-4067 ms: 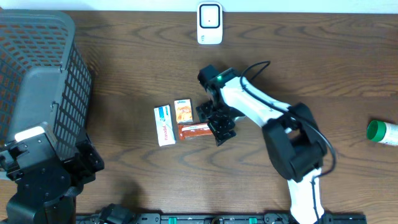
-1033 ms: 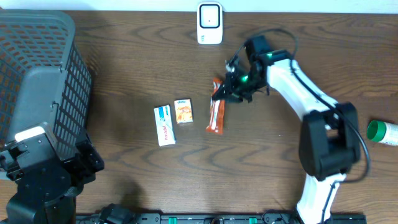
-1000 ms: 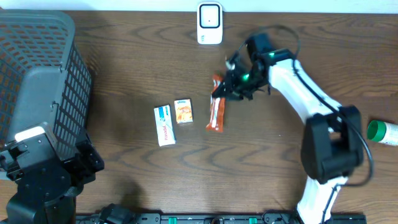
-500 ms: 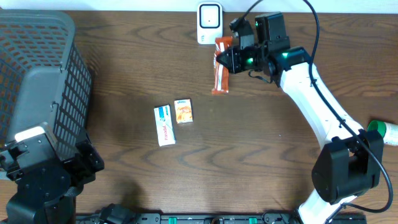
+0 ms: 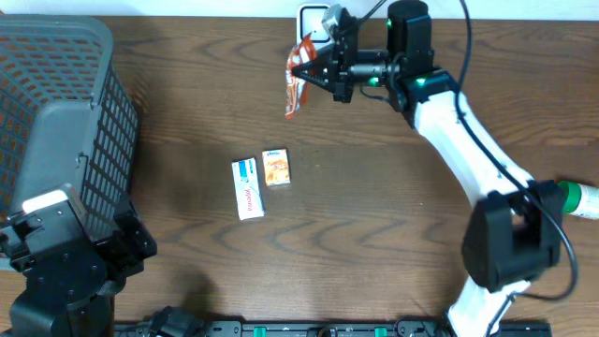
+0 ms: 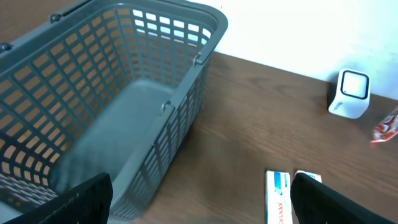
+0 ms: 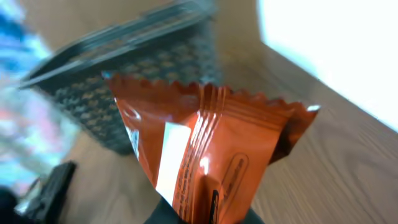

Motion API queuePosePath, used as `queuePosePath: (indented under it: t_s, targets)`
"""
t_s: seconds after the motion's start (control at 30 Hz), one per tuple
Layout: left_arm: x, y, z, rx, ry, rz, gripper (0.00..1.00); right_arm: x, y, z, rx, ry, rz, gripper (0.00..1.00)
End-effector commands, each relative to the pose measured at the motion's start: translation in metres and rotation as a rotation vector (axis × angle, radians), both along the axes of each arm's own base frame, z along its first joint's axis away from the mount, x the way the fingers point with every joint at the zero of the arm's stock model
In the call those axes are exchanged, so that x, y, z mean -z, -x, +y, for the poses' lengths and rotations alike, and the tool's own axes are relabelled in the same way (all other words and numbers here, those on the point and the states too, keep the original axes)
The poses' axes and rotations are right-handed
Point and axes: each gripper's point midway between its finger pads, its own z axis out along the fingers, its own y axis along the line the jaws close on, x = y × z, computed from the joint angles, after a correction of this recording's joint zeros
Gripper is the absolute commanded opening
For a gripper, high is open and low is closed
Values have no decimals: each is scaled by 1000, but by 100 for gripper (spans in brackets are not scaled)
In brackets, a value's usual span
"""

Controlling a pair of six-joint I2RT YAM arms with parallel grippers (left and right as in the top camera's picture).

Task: Scan the item barcode
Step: 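Lift the bar upright and carry it to the white scanner, then hold the bar wrapper against the scanner face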

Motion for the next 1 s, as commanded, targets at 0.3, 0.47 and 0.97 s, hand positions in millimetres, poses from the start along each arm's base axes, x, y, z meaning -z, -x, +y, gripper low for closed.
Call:
queuePosePath:
  t_s: [0.3,0.47,0.97]
  targets:
    - [-4,1,3,-14,6,-17,91,46,-45,1,-73,-150,-241,1]
    - [-4,1,3,-14,6,-17,91,39,-52,-4,-63,-169,-470,1]
    - [-4,1,3,-14,6,-17,91,54,-145,-36,387,-157,-656,1]
